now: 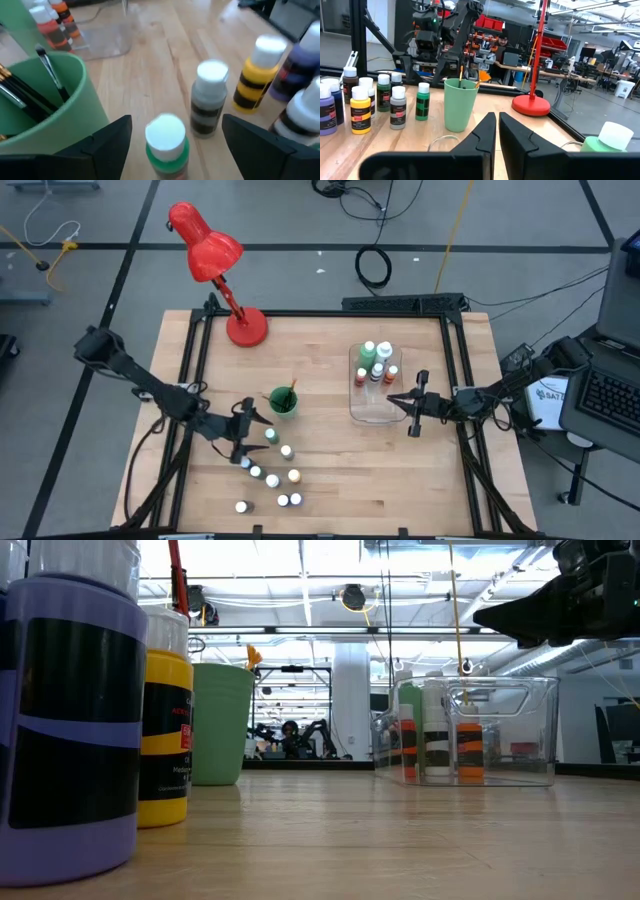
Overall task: Pick & Place Paint Supplies
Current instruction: Put the small green paint bottle into the transparent bin
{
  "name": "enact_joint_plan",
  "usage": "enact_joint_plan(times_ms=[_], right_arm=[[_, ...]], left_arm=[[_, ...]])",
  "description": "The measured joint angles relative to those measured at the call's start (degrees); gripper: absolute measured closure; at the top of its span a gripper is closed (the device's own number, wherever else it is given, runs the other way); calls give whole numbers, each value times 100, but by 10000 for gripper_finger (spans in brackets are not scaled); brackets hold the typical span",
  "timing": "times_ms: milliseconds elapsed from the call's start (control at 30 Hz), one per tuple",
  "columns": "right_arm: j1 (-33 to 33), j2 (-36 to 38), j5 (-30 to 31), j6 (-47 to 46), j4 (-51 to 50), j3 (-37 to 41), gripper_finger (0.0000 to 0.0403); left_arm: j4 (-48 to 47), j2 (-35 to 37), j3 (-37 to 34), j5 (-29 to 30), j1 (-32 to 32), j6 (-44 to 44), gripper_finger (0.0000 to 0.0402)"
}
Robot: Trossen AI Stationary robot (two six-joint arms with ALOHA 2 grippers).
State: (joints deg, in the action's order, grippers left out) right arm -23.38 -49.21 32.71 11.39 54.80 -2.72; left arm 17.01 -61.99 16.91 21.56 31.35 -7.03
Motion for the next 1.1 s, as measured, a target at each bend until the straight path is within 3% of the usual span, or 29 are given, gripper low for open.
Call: enact_joint_plan(times_ms=[700,1100], right_arm=[[2,0,26,-24,-2,0,373],[2,0,24,-26,-32,0,373]], left_arm=[[295,-333,0,248,0,-28,143],[313,-331,-55,433,-39,-192,149]])
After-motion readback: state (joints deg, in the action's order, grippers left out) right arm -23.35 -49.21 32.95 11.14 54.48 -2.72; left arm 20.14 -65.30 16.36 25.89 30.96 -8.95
